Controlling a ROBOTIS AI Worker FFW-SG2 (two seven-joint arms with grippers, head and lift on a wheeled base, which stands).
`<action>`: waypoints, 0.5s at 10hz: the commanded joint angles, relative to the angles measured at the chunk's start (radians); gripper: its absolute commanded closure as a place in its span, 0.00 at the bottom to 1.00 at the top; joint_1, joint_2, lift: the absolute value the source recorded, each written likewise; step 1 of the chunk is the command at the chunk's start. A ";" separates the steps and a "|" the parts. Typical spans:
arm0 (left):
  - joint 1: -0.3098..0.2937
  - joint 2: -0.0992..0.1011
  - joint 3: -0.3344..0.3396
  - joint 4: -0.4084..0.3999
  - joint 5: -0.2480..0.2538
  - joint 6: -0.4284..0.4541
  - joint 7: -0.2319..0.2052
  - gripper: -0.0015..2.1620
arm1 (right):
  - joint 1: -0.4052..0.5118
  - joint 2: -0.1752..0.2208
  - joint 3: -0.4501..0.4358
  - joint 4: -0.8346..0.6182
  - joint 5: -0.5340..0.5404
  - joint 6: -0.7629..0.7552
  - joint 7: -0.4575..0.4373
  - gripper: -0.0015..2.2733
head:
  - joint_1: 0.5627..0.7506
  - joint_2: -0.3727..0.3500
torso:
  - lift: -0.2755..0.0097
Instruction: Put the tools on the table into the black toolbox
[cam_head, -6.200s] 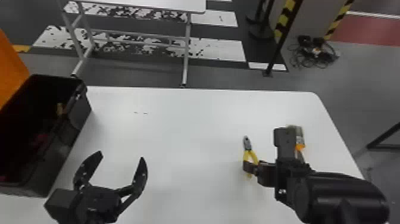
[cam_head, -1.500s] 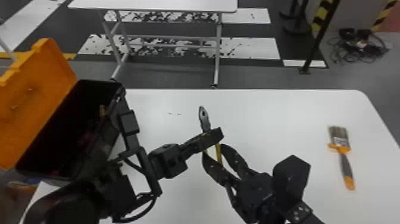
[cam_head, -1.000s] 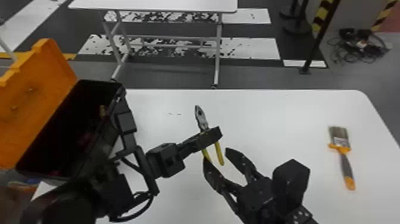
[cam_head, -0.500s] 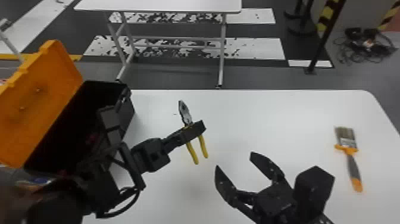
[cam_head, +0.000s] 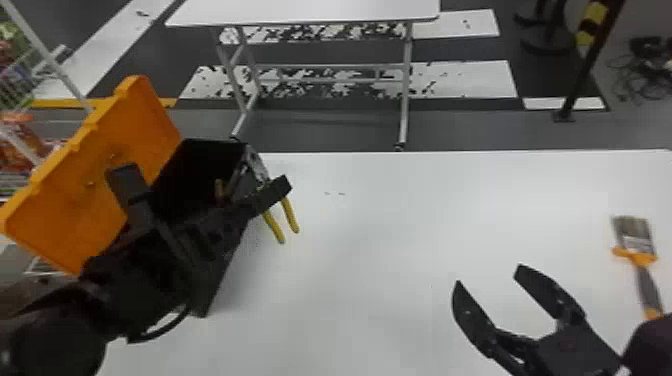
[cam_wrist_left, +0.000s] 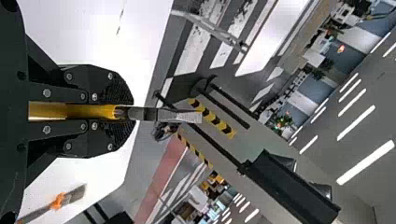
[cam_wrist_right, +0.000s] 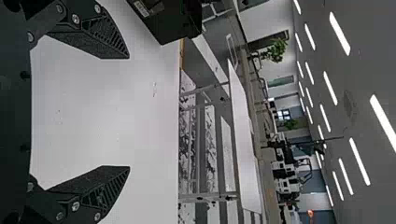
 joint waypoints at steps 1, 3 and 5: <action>0.005 -0.001 0.049 -0.002 -0.050 -0.003 0.002 0.95 | 0.008 0.001 -0.041 0.017 -0.036 -0.039 0.012 0.09 | 0.70 0.76 | 0.70; 0.005 0.001 0.115 -0.002 -0.079 -0.019 -0.001 0.95 | 0.013 0.003 -0.073 0.044 -0.069 -0.067 0.026 0.09 | 0.70 0.80 | 0.70; 0.005 0.001 0.176 0.004 -0.127 -0.040 -0.008 0.95 | 0.013 0.004 -0.095 0.066 -0.069 -0.085 0.038 0.09 | 0.70 0.85 | 0.70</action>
